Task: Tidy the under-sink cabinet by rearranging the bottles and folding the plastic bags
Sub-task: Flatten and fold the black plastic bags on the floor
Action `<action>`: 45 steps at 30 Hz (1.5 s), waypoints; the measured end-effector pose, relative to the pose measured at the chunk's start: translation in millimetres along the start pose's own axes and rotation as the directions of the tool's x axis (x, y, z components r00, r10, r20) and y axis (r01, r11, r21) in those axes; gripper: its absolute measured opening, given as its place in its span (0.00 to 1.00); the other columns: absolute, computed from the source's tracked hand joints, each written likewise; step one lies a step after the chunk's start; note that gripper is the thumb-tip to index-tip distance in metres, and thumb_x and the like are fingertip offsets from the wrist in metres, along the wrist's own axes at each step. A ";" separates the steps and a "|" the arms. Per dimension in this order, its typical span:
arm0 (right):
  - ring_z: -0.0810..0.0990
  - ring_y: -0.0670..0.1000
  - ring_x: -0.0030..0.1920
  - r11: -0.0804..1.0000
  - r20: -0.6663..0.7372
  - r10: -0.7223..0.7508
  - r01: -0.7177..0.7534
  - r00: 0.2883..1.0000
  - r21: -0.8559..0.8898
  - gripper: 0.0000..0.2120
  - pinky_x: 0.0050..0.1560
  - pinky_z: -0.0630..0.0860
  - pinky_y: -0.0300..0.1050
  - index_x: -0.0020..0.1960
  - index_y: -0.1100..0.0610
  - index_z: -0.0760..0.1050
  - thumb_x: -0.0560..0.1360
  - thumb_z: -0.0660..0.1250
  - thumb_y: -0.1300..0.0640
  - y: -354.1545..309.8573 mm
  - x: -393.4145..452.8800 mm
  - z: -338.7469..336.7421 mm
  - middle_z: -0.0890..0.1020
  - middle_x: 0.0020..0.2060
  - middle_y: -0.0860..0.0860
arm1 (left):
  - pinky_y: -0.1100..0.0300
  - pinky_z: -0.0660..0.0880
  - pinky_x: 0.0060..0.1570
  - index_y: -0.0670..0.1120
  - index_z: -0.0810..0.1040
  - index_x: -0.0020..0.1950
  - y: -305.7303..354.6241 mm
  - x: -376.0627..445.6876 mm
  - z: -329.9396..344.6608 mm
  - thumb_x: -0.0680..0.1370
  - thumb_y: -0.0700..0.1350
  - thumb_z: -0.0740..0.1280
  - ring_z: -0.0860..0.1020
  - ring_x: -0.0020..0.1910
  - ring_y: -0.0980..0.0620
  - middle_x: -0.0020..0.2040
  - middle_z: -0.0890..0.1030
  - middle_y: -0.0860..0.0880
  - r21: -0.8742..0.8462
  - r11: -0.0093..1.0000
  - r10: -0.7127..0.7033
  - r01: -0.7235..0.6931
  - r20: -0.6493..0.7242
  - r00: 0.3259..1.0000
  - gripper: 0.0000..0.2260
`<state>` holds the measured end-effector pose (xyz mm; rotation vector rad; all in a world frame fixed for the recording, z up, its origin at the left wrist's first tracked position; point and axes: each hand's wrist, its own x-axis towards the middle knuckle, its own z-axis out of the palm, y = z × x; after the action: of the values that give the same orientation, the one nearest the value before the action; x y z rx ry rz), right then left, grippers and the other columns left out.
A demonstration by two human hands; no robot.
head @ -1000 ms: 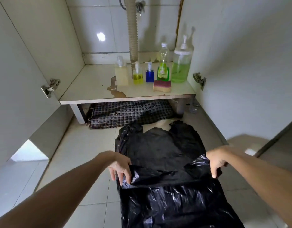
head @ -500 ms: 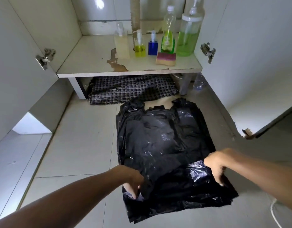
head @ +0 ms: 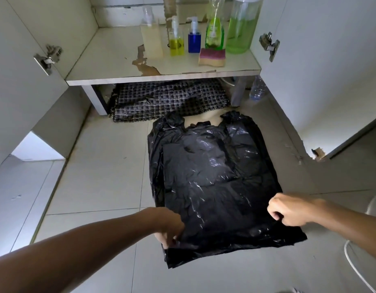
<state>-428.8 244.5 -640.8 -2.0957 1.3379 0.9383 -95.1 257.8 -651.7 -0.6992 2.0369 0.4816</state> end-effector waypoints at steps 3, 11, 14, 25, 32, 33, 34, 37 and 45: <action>0.76 0.51 0.54 0.999 0.081 0.019 -0.022 0.997 0.041 0.21 0.52 0.75 0.46 0.59 0.48 0.71 0.67 0.67 0.55 -22.5 -9.9 -0.3 0.72 0.60 0.47 | 0.55 0.75 0.47 0.46 0.81 0.54 6.9 1.1 3.5 0.69 0.62 0.71 0.76 0.46 0.44 0.48 0.81 0.45 -0.060 0.997 -0.034 0.041 0.114 0.993 0.23; 0.66 0.55 0.71 0.970 -0.237 -0.147 0.093 0.960 -0.225 0.42 0.72 0.59 0.55 0.73 0.57 0.62 0.65 0.67 0.41 -63.2 -13.4 52.7 0.64 0.72 0.59 | 0.38 0.65 0.64 0.42 0.53 0.75 47.3 5.1 29.8 0.67 0.69 0.67 0.66 0.68 0.39 0.70 0.65 0.41 -0.137 0.991 -0.035 -0.001 -0.259 0.965 0.48; 0.79 0.57 0.59 0.975 -0.238 -0.029 -0.025 0.971 -0.222 0.37 0.63 0.72 0.58 0.64 0.58 0.75 0.55 0.71 0.50 -60.8 7.6 76.3 0.77 0.62 0.59 | 0.37 0.64 0.64 0.42 0.47 0.77 54.4 23.3 54.7 0.72 0.60 0.69 0.64 0.69 0.38 0.73 0.60 0.40 -0.098 0.993 -0.088 0.061 -0.293 0.952 0.45; 0.80 0.59 0.52 0.996 -0.263 0.005 -0.027 0.965 -0.081 0.17 0.42 0.70 0.46 0.56 0.56 0.73 0.71 0.56 0.68 -58.7 36.0 46.5 0.79 0.52 0.54 | 0.46 0.71 0.54 0.42 0.66 0.65 37.1 36.7 47.5 0.75 0.35 0.62 0.76 0.58 0.39 0.60 0.75 0.42 -0.183 0.974 -0.203 0.136 -0.421 0.884 0.19; 0.78 0.54 0.38 0.980 -0.085 0.063 -0.045 0.994 0.194 0.06 0.33 0.71 0.43 0.33 0.52 0.66 0.65 0.62 0.60 -32.8 32.7 -40.2 0.73 0.32 0.48 | 0.56 0.74 0.47 0.47 0.77 0.46 -41.7 -0.8 -20.8 0.71 0.41 0.71 0.79 0.49 0.46 0.54 0.81 0.39 -0.683 0.729 -0.154 0.053 -0.088 0.984 0.06; 0.79 0.52 0.39 0.974 -0.081 0.065 -0.045 0.995 0.221 0.05 0.36 0.75 0.44 0.36 0.50 0.69 0.64 0.63 0.58 -29.2 33.2 -55.7 0.75 0.34 0.47 | 0.53 0.75 0.52 0.50 0.78 0.44 -58.1 -15.0 -34.3 0.70 0.46 0.74 0.78 0.55 0.46 0.60 0.78 0.38 -0.798 0.601 -0.114 0.051 -0.021 0.993 0.06; 0.80 0.52 0.42 0.971 -0.065 0.078 -0.061 0.995 0.233 0.09 0.41 0.77 0.45 0.42 0.47 0.71 0.63 0.64 0.56 -25.3 34.0 -71.2 0.77 0.37 0.47 | 0.48 0.74 0.58 0.53 0.79 0.48 -74.9 -29.9 -47.2 0.68 0.54 0.74 0.73 0.64 0.43 0.68 0.72 0.38 -0.877 0.478 -0.081 0.054 0.017 0.997 0.12; 0.83 0.54 0.41 0.972 -0.002 0.078 -0.076 0.997 0.223 0.16 0.39 0.78 0.46 0.45 0.41 0.71 0.59 0.65 0.54 -18.6 31.7 -111.7 0.82 0.37 0.49 | 0.43 0.63 0.67 0.52 0.72 0.67 -118.4 -57.1 -74.7 0.55 0.79 0.61 0.60 0.74 0.40 0.76 0.60 0.43 -0.959 0.279 -0.095 -0.037 -0.066 0.993 0.47; 0.79 0.57 0.42 0.999 -0.228 0.041 -0.042 0.973 0.000 0.06 0.37 0.70 0.49 0.39 0.56 0.64 0.71 0.60 0.62 -52.1 46.5 -48.3 0.76 0.42 0.53 | 0.53 0.70 0.65 0.48 0.79 0.61 -91.4 15.0 -49.4 0.75 0.67 0.59 0.77 0.61 0.50 0.62 0.80 0.49 -0.716 0.687 -0.076 -0.121 -0.236 0.969 0.27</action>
<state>-353.9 204.7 -643.1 -2.2415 1.4975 0.7344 -74.1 155.2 -645.0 -1.2610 2.0543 1.3283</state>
